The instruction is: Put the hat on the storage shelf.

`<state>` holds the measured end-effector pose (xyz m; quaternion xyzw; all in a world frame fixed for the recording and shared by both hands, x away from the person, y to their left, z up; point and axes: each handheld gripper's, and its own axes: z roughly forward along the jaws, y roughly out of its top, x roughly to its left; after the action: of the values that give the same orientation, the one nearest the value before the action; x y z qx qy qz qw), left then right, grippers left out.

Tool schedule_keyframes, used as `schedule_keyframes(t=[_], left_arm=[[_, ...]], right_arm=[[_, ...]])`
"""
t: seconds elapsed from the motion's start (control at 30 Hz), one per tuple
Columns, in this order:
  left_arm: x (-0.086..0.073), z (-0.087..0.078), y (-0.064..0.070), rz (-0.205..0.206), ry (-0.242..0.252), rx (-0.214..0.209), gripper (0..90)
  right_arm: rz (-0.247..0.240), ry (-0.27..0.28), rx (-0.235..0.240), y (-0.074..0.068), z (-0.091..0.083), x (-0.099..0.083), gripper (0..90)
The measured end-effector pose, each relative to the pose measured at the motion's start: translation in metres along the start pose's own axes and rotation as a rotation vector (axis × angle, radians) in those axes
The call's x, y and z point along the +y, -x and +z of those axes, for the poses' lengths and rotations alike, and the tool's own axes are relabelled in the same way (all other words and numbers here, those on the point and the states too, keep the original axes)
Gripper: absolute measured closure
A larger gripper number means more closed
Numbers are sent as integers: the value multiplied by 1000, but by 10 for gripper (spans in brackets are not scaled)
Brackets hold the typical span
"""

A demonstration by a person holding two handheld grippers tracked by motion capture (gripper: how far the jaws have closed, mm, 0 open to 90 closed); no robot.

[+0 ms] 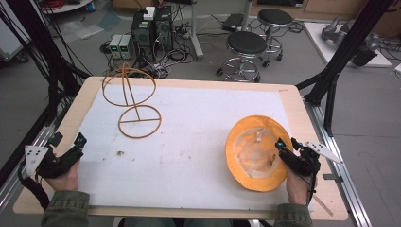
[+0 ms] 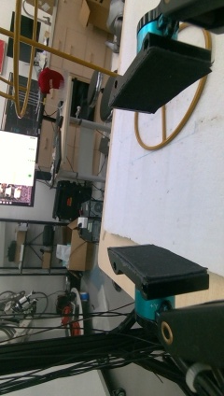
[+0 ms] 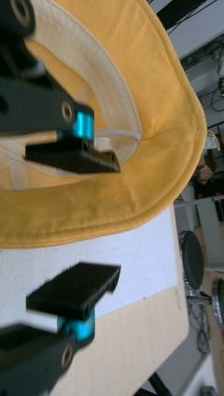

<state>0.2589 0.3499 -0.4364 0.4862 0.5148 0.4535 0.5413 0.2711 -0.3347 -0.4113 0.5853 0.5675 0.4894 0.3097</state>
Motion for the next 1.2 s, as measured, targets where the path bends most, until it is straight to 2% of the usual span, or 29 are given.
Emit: schedule_keyframes(t=[0.03, 0.1, 0.2, 0.57, 1.2], left_arm=[[0, 0, 0, 0, -1, 0, 242], [0, 0, 0, 1, 0, 0, 241], [0, 0, 0, 1, 0, 0, 241], [0, 0, 0, 0, 1, -2, 242], [0, 0, 0, 0, 2, -2, 242]], right_arm=[[15, -10, 15, 0, 0, 1, 634], [48, -22, 24, -1, 0, 2, 767], [77, -16, 37, -2, -1, 5, 851], [80, -14, 19, -6, -3, 6, 859], [34, 34, 23, -12, -6, 7, 860]])
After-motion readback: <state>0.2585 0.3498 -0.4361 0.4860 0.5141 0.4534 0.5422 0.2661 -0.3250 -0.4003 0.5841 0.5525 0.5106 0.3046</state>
